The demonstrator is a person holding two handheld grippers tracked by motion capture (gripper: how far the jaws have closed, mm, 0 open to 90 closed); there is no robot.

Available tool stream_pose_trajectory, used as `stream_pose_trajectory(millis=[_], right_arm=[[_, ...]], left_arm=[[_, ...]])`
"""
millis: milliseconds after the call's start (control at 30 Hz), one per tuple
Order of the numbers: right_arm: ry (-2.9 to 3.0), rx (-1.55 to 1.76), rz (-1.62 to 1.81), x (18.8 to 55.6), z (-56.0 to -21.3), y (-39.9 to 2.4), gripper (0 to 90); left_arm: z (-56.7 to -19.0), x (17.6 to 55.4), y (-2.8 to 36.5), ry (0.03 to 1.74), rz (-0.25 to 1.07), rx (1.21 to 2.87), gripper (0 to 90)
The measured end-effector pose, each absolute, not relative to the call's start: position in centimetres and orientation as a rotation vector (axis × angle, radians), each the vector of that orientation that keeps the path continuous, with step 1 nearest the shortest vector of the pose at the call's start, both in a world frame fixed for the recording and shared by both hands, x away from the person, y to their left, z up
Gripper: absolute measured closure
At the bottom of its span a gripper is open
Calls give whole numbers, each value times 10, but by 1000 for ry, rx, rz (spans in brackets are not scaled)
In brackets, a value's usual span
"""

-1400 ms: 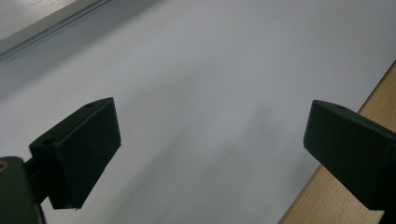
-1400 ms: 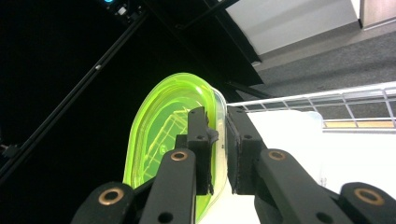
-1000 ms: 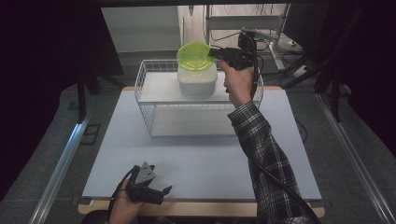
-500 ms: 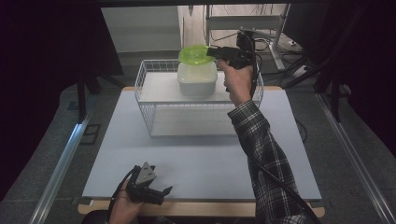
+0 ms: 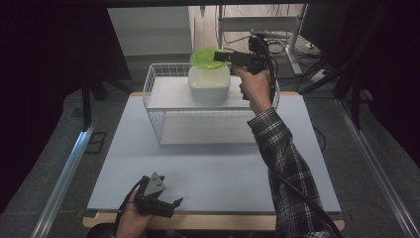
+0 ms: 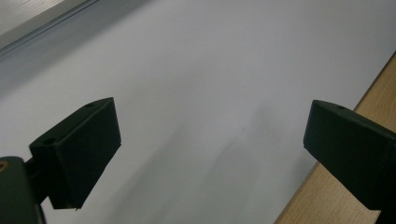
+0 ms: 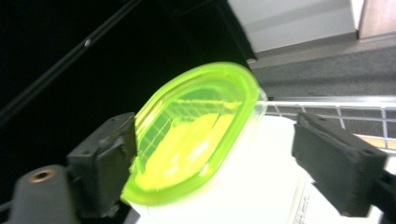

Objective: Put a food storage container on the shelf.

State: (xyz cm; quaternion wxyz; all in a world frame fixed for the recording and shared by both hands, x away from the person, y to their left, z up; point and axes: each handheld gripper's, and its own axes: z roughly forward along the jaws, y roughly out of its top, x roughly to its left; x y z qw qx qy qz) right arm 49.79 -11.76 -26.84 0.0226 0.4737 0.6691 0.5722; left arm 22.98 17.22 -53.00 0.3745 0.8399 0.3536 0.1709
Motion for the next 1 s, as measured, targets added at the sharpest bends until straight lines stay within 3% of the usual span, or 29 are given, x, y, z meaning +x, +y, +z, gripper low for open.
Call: stream_pose_trajectory(millis=[233, 1000], right_arm=[[2128, 1298, 1716, 487, -272, -125, 71], [2166, 1142, 1626, 452, -296, -147, 33]], left_arm=[[-530, 230, 172, 903, 441, 2153, 36], [-530, 231, 174, 912, 410, 2109, 35]])
